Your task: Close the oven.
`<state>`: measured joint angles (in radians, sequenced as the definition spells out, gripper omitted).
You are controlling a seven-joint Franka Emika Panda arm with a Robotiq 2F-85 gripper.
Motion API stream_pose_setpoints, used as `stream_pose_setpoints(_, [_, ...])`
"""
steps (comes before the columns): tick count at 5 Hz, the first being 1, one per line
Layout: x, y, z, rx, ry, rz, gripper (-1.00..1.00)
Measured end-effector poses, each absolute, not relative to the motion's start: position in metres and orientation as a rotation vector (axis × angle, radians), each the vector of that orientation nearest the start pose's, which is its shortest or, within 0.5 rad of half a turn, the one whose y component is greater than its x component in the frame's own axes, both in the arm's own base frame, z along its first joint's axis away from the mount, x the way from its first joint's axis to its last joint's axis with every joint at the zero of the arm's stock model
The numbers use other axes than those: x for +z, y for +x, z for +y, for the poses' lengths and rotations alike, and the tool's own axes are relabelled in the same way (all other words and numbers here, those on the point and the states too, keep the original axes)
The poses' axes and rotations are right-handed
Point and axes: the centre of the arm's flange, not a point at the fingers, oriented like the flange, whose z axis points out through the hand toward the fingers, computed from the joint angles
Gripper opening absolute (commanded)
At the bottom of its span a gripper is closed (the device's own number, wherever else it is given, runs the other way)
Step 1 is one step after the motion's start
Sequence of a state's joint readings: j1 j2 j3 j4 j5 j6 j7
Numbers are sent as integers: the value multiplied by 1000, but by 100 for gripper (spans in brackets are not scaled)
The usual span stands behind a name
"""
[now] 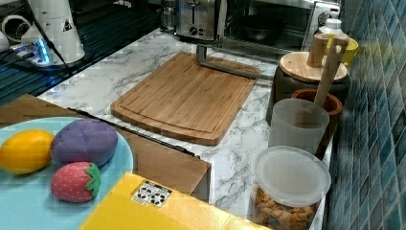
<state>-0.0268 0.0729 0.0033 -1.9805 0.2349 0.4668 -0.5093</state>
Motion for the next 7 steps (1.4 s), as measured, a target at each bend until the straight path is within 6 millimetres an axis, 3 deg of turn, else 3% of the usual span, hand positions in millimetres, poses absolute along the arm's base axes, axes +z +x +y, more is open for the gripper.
stream_pose_setpoints(3, [356,551,-57,32,-2598,245,-100])
stream_pose_setpoints(4, [338,543,-71,20,-2524,266,-100])
stream_pose_setpoints(6, [284,547,-82,-24,-2427,264,-100])
stream_pose_setpoints(7, [253,549,-75,-67,-2332,257,-100])
